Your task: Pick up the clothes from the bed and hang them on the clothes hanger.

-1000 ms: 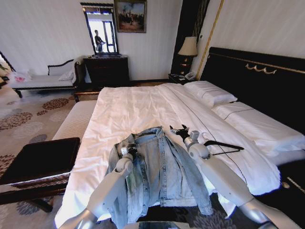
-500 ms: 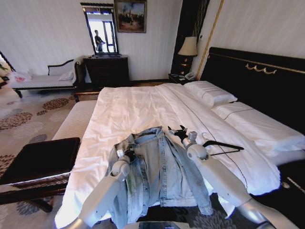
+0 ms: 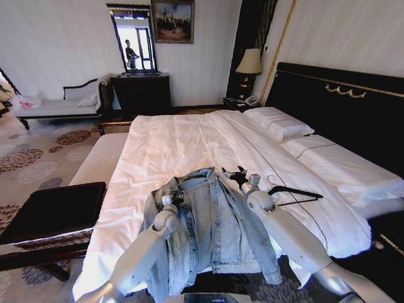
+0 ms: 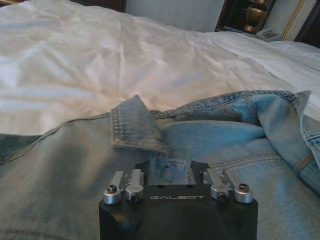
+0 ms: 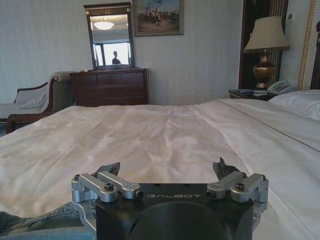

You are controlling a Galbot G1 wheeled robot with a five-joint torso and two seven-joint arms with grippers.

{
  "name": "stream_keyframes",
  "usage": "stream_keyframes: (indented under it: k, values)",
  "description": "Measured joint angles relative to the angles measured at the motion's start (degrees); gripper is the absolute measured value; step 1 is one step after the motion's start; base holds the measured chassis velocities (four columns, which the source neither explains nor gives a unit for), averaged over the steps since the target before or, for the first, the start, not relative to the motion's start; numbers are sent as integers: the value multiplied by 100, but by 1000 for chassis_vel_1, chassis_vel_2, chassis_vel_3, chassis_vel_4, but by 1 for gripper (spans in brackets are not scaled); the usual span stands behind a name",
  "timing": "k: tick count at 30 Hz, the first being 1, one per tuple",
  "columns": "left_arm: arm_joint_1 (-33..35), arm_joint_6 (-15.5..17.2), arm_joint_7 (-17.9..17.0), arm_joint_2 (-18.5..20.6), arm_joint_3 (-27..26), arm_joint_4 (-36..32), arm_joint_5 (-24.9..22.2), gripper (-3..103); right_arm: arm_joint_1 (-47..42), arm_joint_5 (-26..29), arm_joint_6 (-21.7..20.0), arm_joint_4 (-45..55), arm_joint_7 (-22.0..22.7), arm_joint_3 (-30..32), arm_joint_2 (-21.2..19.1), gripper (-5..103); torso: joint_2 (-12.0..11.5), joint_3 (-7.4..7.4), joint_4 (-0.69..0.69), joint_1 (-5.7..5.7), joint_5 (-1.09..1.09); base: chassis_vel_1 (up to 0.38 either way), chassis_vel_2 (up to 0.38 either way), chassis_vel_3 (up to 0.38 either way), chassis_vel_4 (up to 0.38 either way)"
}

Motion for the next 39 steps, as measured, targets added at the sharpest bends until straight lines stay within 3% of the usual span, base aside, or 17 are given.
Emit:
stream_keyframes:
  k: [2,3,5,7,11,17,21,23,27,29,34,35,39]
  values:
    - [-166,-17,-13,-122,58,227,16,65,16,21,-1,-26,-16,19,2,100,0,0,1,0,0,0,0,0,0]
    - [-166,-17,-13,-122,58,227,16,65,16,21,-1,-26,-16,19,2,100,0,0,1,0,0,0,0,0,0]
    - [-282,-29,-24,-242,73,412,25,77,48,44,-1,-36,-19,20,16,100,0,0,2,0,-1,0,0,0,0]
    - [-358,-32,-47,-310,79,533,23,77,60,53,-1,-44,-20,20,27,100,0,0,1,0,0,0,0,0,0]
    - [-584,-22,-144,-543,90,923,-33,97,60,58,-1,-53,-21,31,49,100,0,0,0,0,-1,0,0,0,0]
    - [-667,-18,-195,-634,12,1156,-161,102,21,71,0,-19,-20,80,42,100,0,0,1,0,0,0,0,0,0]
    - [-712,-11,-195,-673,-42,1281,-222,84,31,134,0,2,-19,115,19,100,0,0,1,0,0,0,0,0,0]
    - [-716,-2,-195,-676,-44,1287,-238,84,40,146,1,11,-18,118,17,100,0,0,1,0,0,0,0,0,0]
    - [-716,14,-196,-649,-43,1263,-282,62,66,170,0,45,-10,119,19,100,0,0,2,0,0,0,0,0,0]
    - [-714,14,-200,-640,-43,1248,-297,62,73,173,0,51,-8,119,21,100,0,0,2,0,0,0,0,0,0]
    - [-664,15,-212,-582,-48,1157,-351,40,101,185,-2,72,-1,119,44,100,0,0,1,0,-1,0,0,0,0]
    - [-664,15,-212,-582,-48,1157,-351,40,101,185,-2,72,-1,119,44,100,0,0,1,0,-1,0,0,0,0]
    - [-582,14,-214,-493,-90,1024,-357,19,74,181,-5,81,2,119,68,100,0,0,1,0,-1,0,0,0,0]
